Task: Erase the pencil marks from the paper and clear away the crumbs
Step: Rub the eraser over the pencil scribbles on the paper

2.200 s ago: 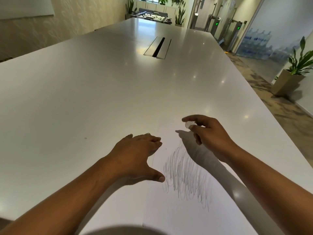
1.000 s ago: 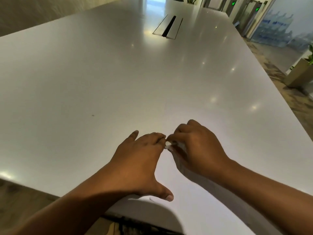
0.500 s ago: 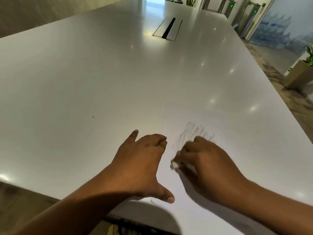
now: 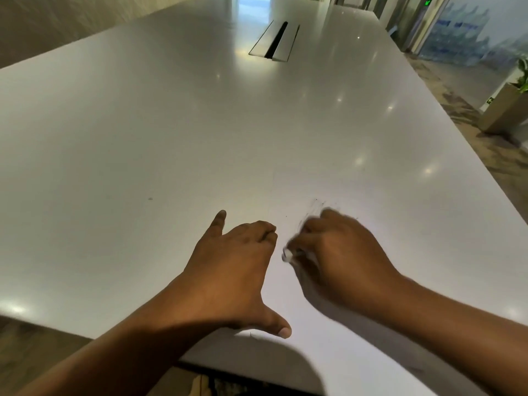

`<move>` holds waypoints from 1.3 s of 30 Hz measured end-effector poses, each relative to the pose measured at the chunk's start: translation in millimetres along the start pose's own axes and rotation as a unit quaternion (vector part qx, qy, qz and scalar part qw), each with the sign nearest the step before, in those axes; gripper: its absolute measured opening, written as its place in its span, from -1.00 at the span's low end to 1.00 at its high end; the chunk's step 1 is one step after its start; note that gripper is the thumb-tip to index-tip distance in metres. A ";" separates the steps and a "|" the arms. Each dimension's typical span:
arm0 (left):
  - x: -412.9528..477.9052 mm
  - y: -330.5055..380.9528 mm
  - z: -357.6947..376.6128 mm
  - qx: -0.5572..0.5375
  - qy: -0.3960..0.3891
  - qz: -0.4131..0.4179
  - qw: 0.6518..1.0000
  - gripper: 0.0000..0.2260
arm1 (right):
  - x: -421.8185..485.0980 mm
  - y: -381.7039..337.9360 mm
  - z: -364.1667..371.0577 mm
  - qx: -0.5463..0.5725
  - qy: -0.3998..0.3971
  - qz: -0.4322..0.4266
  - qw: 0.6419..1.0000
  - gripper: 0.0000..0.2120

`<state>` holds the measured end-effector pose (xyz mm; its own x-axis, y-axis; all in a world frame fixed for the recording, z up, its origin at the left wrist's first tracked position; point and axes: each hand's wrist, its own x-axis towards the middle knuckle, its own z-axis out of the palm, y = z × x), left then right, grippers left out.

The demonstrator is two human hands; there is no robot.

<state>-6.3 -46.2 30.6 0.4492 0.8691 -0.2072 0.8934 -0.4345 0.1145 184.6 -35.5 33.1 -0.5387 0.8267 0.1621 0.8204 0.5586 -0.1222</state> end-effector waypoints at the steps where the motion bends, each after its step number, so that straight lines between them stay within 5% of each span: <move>1: 0.0 0.3 -0.1 0.000 0.000 0.000 1.000 0.13 | 10.8 3.6 3.3 -0.009 0.014 0.010 1.000 -0.87; 20: 0.9 4.4 -4.6 0.027 -0.024 -0.009 0.999 0.11 | -21.8 -0.4 -4.8 -0.011 -0.003 -0.022 1.000 -0.80; 25: -1.3 3.6 -5.2 0.026 -0.021 -0.005 0.999 0.11 | 19.3 13.5 4.0 -0.026 0.039 0.041 0.998 -0.89; 30: 0.7 2.6 -4.6 0.014 -0.026 -0.001 1.000 0.12 | -28.0 -12.3 -3.3 0.009 -0.014 -0.049 0.999 -0.88; 35: -1.3 1.1 -4.5 -0.004 -0.018 -0.002 1.000 0.09 | 4.5 -12.3 7.1 0.004 0.031 -0.036 0.999 -0.84; 39: -0.2 1.3 -5.7 0.007 -0.038 -0.011 0.999 0.14 | -33.2 -15.8 -2.7 0.026 -0.020 -0.062 0.998 -0.83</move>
<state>-5.3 -45.6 36.3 0.4279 0.8582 -0.2836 0.9031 -0.4189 0.0949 190.0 -72.0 32.3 -0.6430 0.7530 0.1396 0.7372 0.6580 -0.1538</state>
